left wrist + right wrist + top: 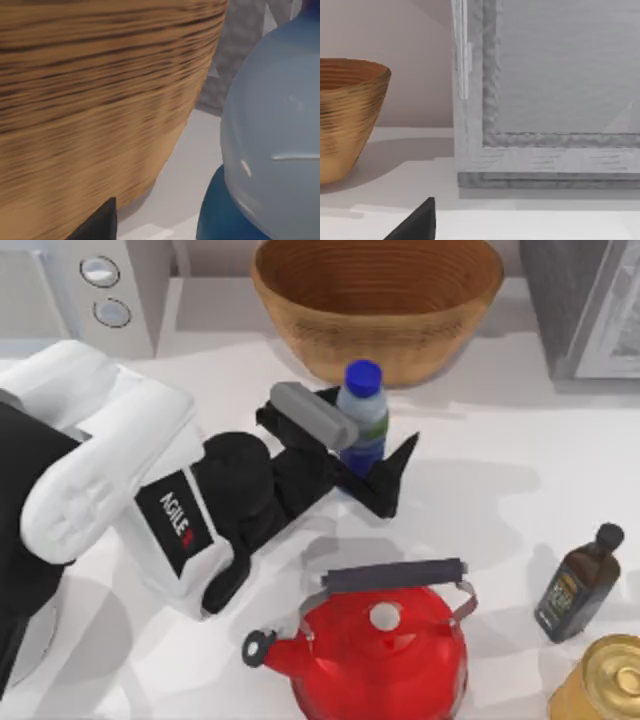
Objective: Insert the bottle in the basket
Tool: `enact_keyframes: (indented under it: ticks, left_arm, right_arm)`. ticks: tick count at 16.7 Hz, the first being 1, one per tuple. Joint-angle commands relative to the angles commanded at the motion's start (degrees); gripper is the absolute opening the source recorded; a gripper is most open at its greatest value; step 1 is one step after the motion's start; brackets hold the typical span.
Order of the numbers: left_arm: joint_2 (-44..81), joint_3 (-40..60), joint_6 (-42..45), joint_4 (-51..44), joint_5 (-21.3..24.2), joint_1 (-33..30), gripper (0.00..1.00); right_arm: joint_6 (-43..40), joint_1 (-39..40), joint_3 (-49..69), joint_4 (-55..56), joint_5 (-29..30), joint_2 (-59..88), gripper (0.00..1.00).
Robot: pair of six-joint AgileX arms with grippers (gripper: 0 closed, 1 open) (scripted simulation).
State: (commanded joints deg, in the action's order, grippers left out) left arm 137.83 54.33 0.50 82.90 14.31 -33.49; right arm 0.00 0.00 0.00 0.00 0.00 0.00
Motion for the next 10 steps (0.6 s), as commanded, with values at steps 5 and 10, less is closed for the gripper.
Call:
enact_keyframes:
  ticks: [5, 10]
  left_arm:
    - [0.0, 0.0, 0.0, 0.0, 0.0, 0.0, 0.55]
    - [0.0, 0.0, 0.0, 0.0, 0.0, 0.0, 0.17]
  right_arm:
    - [0.0, 0.0, 0.0, 0.0, 0.0, 0.0, 1.0]
    - [0.0, 0.0, 0.0, 0.0, 0.0, 0.0, 1.0]
